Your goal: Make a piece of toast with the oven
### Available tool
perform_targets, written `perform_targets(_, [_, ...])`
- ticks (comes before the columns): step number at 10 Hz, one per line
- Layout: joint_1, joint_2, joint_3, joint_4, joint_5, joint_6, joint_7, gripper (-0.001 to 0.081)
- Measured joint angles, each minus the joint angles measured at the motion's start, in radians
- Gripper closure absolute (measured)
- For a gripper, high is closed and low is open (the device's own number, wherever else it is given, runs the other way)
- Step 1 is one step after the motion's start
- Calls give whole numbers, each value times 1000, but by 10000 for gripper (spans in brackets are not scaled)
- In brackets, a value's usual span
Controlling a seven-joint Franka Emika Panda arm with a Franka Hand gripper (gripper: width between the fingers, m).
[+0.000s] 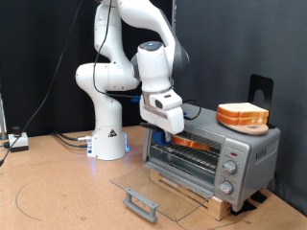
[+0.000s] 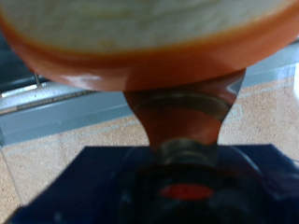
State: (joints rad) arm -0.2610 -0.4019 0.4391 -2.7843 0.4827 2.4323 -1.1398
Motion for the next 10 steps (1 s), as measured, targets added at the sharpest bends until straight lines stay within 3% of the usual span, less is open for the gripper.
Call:
perform_targets(7, [-101, 27, -30, 27, -120, -51, -31, 396])
perform_targets(10, [-124, 51, -40, 45, -134, -63, -50, 396])
